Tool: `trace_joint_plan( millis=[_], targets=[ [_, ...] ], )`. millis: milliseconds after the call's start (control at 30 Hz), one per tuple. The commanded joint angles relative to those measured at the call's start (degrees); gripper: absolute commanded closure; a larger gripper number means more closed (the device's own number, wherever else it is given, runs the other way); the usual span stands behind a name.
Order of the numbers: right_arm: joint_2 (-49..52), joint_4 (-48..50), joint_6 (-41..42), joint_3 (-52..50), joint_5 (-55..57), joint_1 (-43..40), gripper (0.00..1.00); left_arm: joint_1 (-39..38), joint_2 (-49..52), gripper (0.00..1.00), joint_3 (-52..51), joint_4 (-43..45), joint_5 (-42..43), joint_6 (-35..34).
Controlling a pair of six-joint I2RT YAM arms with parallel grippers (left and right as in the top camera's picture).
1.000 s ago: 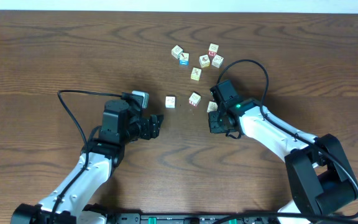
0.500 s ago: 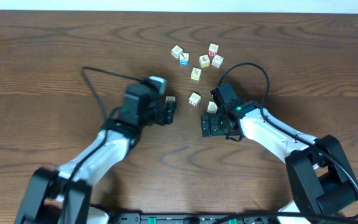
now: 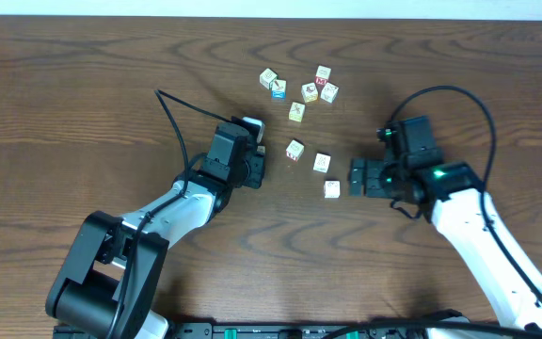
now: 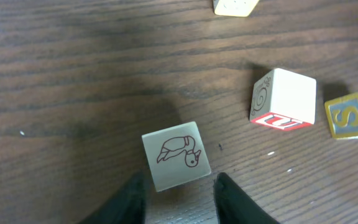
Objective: Lift 5 blocks
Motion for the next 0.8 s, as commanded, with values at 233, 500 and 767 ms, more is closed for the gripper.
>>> trace_joint_plan(
  millis=[233, 500, 767],
  targets=[
    [1.99, 1.11, -7.04, -0.11, 0.22, -5.01, 0.01, 0.24, 3.37, 0.54, 1.31, 2.16, -1.84, 0.31],
    [2.03, 4.11, -7.02, -0.11, 0.2, -5.18, 0.02, 0.24, 5.64, 0.55, 1.31, 4.17, -1.88, 0.33],
    [3.54, 6.25, -7.23, -0.11, 0.39, -5.18, 0.29, 0.24, 5.57, 0.91, 1.38, 6.38, -1.86, 0.07]
  ],
)
